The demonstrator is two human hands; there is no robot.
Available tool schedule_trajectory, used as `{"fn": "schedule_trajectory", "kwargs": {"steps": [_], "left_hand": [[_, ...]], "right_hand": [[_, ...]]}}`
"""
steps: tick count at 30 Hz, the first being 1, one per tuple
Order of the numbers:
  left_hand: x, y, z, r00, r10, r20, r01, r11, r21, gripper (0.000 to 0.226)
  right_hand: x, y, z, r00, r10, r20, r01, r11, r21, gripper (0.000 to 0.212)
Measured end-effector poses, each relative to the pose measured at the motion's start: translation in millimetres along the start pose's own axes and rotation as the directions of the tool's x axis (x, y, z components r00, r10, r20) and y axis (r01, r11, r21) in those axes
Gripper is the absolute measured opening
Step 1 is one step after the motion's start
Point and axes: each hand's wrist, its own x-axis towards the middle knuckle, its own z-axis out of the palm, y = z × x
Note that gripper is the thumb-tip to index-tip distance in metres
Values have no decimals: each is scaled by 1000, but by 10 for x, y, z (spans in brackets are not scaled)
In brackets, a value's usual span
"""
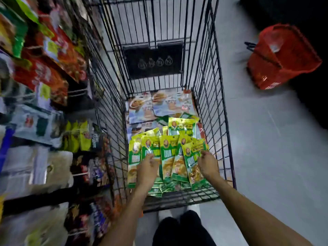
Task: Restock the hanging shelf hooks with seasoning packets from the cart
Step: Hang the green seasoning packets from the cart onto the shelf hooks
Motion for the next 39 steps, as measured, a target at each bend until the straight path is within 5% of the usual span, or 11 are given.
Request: {"fn": "schedule_trajectory", "kwargs": {"steps": [3, 6, 12, 15, 23, 25, 28, 33, 39], "left_hand": [[140, -74, 221, 998, -29, 53, 30, 999, -30, 35], [201, -67, 405, 997, -57, 49, 60, 996, -63, 24], [245, 24, 491, 998, -36, -60, 32, 997, -67, 14], [262, -18, 389, 994, -69, -79, 61, 993, -97, 25], [375, -206, -66, 990, -134, -49, 108, 930, -351, 8], [375, -161, -22, 984, -179, -12, 162, 915, -369, 29], [379, -88, 70, 969, -241, -63, 207, 919, -335, 79], [409, -126, 84, 932, -363, 0, 335, 862, -380, 86], [375, -91, 32, 947, -321, 17, 297, 853, -430, 90]], "right_hand": [[68, 157, 167, 998, 64, -9, -65, 997, -49, 9], [100, 265, 323, 989, 138, 42, -136, 989, -54, 33], [205, 325, 391, 980, 194, 41, -192, 980, -48, 39], [219, 339, 400, 976, 216, 42, -215, 976, -28, 58], [227, 233, 483, 958, 285, -18, -285, 947, -150, 99], [241, 227, 477, 946, 323, -39, -325, 934, -150, 105], [256, 182, 463, 944, 324, -65, -330, 934, -138, 94], [229, 165, 394, 946, 320, -45, -315, 945, 91, 64], [77, 74, 171, 971, 228, 67, -236, 884, 403, 29]]}}
